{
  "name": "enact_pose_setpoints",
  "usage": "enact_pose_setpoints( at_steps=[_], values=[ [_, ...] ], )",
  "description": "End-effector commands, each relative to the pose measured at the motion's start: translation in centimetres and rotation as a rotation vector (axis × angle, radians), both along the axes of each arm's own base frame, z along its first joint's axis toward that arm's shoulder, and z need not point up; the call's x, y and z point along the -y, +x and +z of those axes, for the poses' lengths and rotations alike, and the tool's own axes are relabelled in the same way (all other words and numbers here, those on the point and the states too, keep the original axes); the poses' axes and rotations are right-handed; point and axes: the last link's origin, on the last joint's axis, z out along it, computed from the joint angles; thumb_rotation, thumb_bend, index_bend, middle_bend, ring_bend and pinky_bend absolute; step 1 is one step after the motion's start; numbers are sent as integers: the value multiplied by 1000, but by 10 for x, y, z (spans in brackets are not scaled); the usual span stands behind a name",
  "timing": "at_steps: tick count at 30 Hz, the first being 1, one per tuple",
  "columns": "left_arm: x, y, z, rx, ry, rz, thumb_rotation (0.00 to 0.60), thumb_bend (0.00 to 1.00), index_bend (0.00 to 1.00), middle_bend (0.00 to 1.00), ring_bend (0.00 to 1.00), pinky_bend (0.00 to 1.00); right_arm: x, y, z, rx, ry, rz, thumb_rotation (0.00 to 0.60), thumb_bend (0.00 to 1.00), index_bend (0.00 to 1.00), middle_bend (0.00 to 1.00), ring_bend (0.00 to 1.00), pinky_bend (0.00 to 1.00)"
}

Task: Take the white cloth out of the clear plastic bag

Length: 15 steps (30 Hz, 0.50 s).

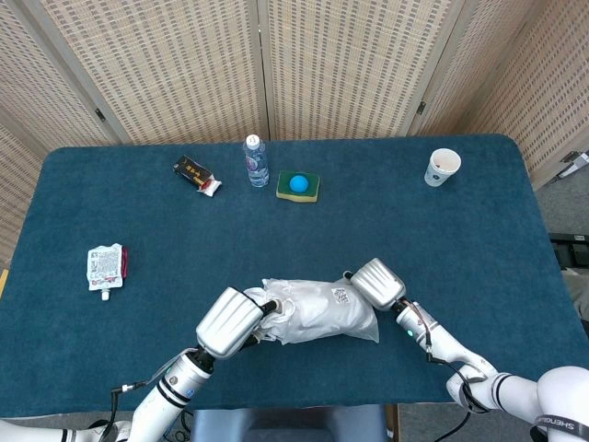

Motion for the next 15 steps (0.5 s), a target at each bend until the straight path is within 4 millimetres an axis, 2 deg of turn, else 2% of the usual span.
enact_pose_setpoints(
  at_steps=[1,7,15],
  values=[
    [0,0,0,-1,0,0,600,580,701,1000,933,1000,0,1,-1,4,1,-4,600,397,489,1000,1000,1000],
    [0,-2,0,-2,0,4,600,580,701,1000,932,1000,-1,2,-2,13,-3,-11,600,510,522,1000,1000,1000],
    [-1,-7,1,-13,8,15,600,580,701,1000,932,1000,-2,-1,4,22,-14,-22,600,570,556,1000,1000,1000]
  ],
)
